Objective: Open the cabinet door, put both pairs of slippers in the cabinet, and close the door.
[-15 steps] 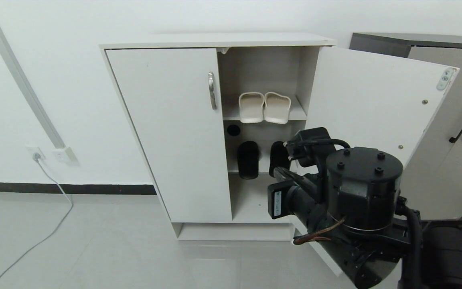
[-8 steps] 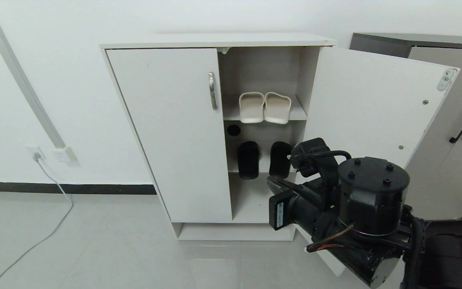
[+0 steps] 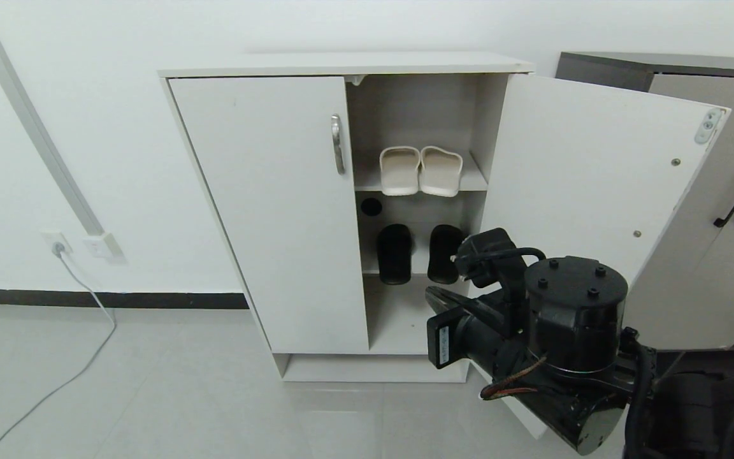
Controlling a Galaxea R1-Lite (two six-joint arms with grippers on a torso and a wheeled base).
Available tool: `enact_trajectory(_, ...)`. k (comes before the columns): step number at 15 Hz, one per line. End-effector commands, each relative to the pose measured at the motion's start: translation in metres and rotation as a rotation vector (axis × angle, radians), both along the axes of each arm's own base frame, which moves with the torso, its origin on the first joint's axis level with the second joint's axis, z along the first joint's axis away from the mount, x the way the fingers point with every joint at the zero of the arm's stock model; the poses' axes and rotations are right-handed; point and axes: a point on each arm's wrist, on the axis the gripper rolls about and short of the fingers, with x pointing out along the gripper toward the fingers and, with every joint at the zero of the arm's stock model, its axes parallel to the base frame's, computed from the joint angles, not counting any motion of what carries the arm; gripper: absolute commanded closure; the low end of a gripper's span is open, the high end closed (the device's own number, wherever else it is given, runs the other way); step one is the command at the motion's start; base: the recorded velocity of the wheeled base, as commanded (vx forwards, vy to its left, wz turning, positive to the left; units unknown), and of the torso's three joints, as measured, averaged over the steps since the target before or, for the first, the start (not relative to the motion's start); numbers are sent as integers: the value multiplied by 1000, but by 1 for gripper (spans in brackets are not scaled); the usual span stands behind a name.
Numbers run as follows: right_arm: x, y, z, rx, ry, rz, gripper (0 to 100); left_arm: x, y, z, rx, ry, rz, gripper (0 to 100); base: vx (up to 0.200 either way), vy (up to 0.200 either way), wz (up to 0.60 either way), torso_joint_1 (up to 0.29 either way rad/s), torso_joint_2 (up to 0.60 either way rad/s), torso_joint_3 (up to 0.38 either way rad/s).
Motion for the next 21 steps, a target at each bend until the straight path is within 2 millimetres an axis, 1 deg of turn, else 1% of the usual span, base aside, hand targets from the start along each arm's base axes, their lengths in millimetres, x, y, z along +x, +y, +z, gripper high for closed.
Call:
enact_trajectory(1, 0, 0, -2, -6, 2, 0, 100, 0, 0, 0, 0, 1, 0, 100, 0, 0, 0, 0, 0, 0)
enact_trajectory(3, 0, 0, -2, -5, 3, 0, 100, 0, 0, 0, 0, 1, 0, 100, 0, 0, 0, 0, 0, 0)
enact_trajectory(7, 1, 1, -2, -7, 3, 0, 100, 0, 0, 0, 0, 1, 0, 100, 0, 0, 0, 12, -204, -305)
enact_trajectory(13, 2, 0, -3, -10, 5, -5, 100, 0, 0, 0, 0, 1, 0, 100, 0, 0, 0, 78, -508, -347)
enact_trajectory(21, 2, 0, -3, -8, 4, -5, 100, 0, 0, 0, 0, 1, 0, 100, 0, 0, 0, 156, -474, -324)
